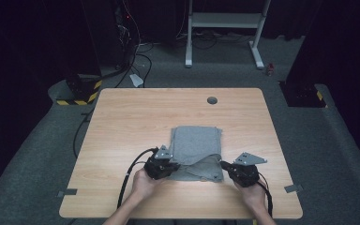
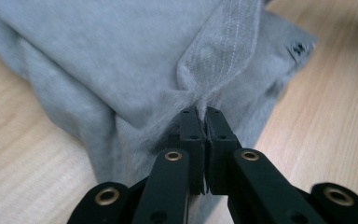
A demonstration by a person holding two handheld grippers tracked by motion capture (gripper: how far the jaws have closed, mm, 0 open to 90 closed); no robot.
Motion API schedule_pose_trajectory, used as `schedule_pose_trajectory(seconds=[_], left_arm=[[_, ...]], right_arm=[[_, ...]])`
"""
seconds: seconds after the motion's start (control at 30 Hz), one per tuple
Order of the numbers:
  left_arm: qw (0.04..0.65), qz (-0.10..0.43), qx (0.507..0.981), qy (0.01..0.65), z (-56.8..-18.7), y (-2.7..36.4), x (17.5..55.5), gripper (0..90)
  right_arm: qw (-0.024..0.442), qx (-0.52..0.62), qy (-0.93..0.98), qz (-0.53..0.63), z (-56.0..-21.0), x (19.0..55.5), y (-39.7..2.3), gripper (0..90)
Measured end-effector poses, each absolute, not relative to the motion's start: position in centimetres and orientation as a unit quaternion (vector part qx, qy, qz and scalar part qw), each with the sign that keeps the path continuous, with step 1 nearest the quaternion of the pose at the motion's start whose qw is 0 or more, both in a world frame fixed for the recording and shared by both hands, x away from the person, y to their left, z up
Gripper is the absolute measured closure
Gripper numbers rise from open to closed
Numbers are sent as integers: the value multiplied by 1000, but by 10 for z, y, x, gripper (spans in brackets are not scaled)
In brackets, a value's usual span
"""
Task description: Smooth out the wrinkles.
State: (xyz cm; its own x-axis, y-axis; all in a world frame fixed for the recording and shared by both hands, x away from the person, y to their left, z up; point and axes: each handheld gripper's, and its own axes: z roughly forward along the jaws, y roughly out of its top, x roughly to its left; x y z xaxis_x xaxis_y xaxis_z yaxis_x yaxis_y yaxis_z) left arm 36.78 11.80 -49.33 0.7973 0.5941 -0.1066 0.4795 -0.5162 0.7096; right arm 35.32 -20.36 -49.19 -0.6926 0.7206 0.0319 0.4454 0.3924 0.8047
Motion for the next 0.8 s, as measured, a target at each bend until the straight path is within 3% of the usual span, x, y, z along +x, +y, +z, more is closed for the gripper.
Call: schedule_pose_trajectory(seconds=[0.33, 0.5, 0.8], left_arm=[[353, 70, 886, 292, -501, 116, 363, 872], [353, 66, 887, 289, -501, 119, 362, 856], [420, 46, 836, 350, -487, 152, 367, 614]], right_arm=[[159, 373, 786, 467, -475, 349, -209, 845], [159, 381, 801, 432, -480, 360, -192, 808], [153, 363, 851, 347, -512, 353, -177, 783]])
